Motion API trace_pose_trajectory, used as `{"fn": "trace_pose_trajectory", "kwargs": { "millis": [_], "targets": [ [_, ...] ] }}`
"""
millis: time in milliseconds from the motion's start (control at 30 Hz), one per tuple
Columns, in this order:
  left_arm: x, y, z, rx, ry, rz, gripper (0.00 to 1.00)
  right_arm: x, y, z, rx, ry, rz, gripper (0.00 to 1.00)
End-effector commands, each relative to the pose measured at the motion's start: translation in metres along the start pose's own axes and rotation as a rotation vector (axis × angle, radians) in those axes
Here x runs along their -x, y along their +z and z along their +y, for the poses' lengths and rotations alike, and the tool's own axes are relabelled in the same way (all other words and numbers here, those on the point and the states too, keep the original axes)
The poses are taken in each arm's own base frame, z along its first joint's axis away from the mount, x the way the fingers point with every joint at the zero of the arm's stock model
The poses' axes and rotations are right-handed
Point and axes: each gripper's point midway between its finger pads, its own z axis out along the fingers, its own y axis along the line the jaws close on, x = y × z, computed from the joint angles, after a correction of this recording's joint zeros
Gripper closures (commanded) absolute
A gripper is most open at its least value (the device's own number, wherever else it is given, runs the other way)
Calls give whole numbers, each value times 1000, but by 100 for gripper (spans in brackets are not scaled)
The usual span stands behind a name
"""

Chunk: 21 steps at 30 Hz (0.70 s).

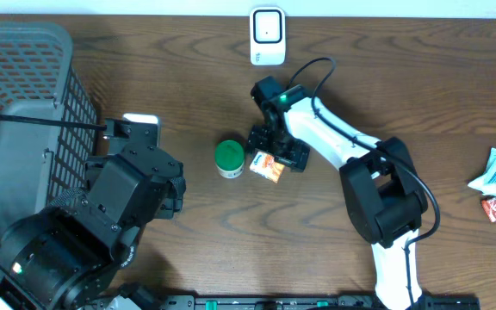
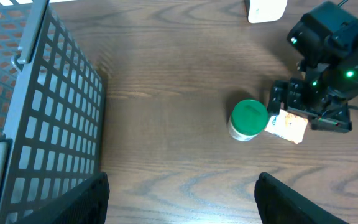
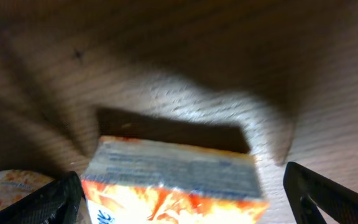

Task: Scan the item barcode
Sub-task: 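Reach the right gripper down and grasp the orange Kleenex pack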

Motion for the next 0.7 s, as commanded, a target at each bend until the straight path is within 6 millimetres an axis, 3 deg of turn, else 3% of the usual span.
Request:
{"fn": "trace_pose_trajectory", "kwargs": {
  "millis": [0,400,667],
  "targets": [
    [2,-2,3,12,-18,-10,25,-9,12,0,-52,63,-18,3],
    [2,-2,3,12,-17,-10,25,6,10,-12,-126,73,-126,22],
    [2,-2,3,12,-18,-10,25,-1,11,-9,-110,25,-82,32]
  ]
}}
